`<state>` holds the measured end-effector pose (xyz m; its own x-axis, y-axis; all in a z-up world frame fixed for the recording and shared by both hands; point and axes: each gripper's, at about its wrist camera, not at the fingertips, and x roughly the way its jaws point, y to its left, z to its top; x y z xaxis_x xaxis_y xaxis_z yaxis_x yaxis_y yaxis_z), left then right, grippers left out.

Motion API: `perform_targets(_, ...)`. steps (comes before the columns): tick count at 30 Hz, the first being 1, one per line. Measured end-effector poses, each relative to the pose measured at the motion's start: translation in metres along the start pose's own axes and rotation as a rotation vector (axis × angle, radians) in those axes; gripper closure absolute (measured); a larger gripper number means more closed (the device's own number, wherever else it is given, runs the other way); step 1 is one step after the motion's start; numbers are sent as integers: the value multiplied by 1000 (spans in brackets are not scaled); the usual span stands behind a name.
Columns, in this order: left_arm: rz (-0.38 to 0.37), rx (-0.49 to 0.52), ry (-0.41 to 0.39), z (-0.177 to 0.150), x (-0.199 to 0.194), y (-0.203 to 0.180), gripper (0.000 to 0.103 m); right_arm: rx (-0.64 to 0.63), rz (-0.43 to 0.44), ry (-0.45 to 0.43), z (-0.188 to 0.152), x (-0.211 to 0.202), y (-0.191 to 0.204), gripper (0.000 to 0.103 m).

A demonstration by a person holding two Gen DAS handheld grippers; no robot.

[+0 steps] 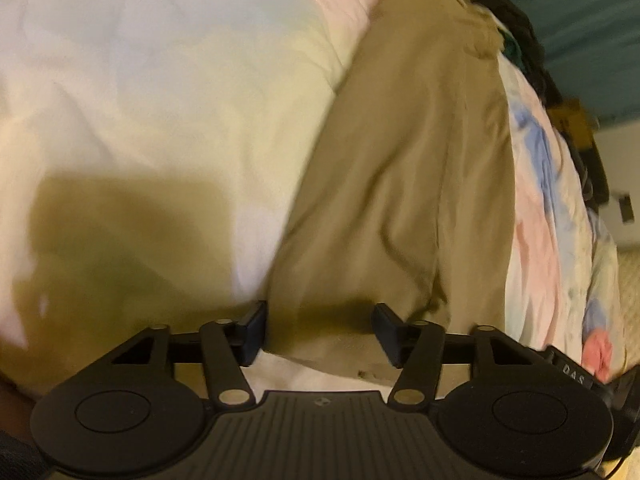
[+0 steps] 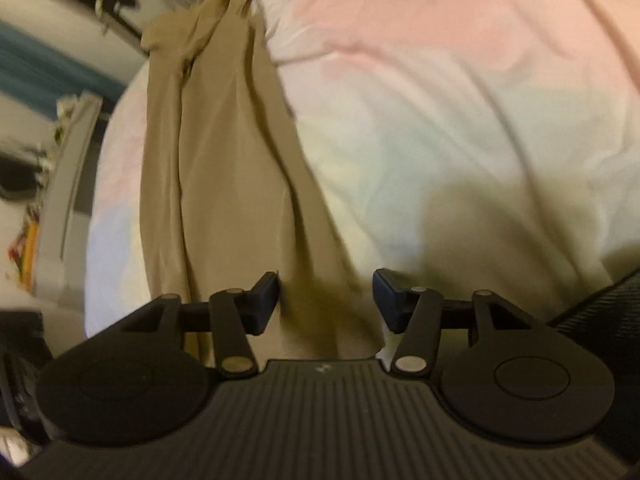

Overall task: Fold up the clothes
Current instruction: 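Grasp the hem end with both grippers and fold it toward the collar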

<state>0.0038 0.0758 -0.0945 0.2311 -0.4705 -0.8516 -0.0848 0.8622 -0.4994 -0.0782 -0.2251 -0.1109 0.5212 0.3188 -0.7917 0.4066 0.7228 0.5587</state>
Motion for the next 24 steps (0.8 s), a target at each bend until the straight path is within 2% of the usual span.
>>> perform_targets(2,9,13,7,2,0,-2,45,-23,38,69,1,3,2,45)
perform_targets(4,2,8,17,4,-2,0,58,-46,69,107,1,3,4,50)
perform_targets(5,-2,5,22,5,-2,1,67,-62,68,112,0,2,6,56)
perform_targets(6,-9,4,27,7,-4,2,77,-78,68,117,-1,2,8,73)
perform_targets(7,-32,8,30,9,-7,3,84,-81,80,110,0,-4,8,85)
perform_targets(8,-59,8,22,12,-12,4,94,-83,95,100,2,-10,7,89)
perform_targets(12,-178,5,-33,23,-39,8,96,-91,153,60,7,-35,6,94)
perform_targets(17,-308,35,-136,38,-96,-9,96,-73,253,-77,36,-87,15,95)
perform_targets(22,-380,136,-245,29,-159,-59,97,-128,362,-210,53,-145,42,95)
perform_targets(24,-392,151,-273,14,-174,-64,97,-149,397,-246,52,-163,49,95)
